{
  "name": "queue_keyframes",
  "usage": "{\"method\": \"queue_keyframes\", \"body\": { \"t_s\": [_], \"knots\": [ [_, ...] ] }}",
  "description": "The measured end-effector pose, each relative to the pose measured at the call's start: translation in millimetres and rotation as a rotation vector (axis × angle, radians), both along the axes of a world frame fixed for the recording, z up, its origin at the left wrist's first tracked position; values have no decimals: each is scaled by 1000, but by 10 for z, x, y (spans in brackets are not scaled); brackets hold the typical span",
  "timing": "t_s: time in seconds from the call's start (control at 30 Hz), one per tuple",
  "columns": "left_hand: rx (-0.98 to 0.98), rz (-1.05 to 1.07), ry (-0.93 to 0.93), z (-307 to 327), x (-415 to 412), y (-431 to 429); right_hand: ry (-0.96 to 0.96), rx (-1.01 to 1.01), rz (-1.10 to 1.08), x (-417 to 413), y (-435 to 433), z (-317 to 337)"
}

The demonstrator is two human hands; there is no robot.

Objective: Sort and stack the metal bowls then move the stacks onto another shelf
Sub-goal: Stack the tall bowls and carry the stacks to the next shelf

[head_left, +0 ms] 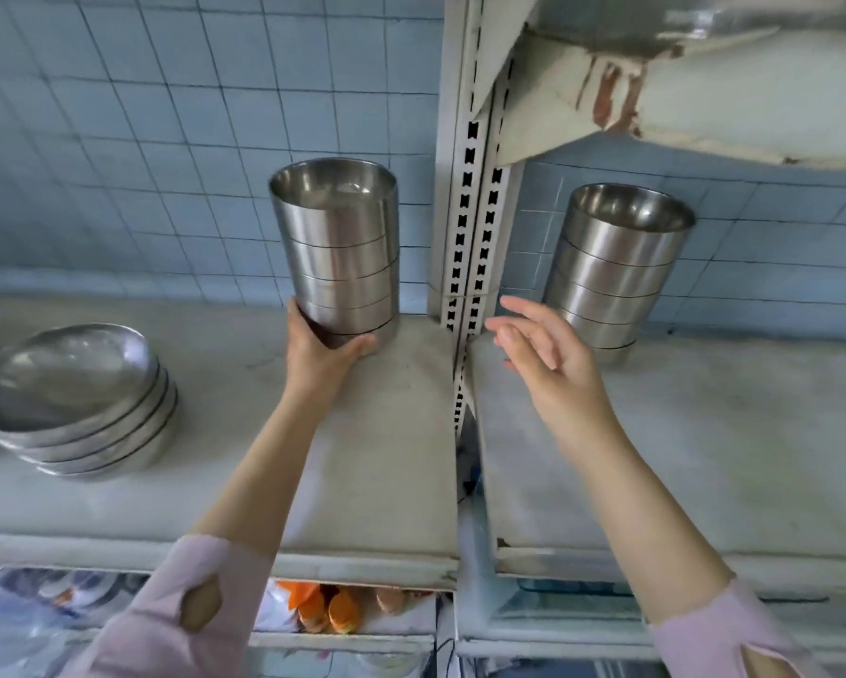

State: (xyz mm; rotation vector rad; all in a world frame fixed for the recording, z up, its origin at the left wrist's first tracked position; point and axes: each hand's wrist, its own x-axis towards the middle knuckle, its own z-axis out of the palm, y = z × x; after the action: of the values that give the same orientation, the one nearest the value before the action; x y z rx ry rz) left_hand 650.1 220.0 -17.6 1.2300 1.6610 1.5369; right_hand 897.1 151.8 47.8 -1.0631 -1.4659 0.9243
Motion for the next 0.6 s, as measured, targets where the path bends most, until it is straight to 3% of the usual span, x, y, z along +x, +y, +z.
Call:
{"method": "queue_keyframes", "body": {
  "t_s": [0.33,0.6],
  "knots": [
    [-84,-310,-17,-28,-366,-584,-115,-58,91,-589,173,154],
    [-117,-546,-19,22,-441,-1053,34,-181,314,-736,75,109]
  ]
}}
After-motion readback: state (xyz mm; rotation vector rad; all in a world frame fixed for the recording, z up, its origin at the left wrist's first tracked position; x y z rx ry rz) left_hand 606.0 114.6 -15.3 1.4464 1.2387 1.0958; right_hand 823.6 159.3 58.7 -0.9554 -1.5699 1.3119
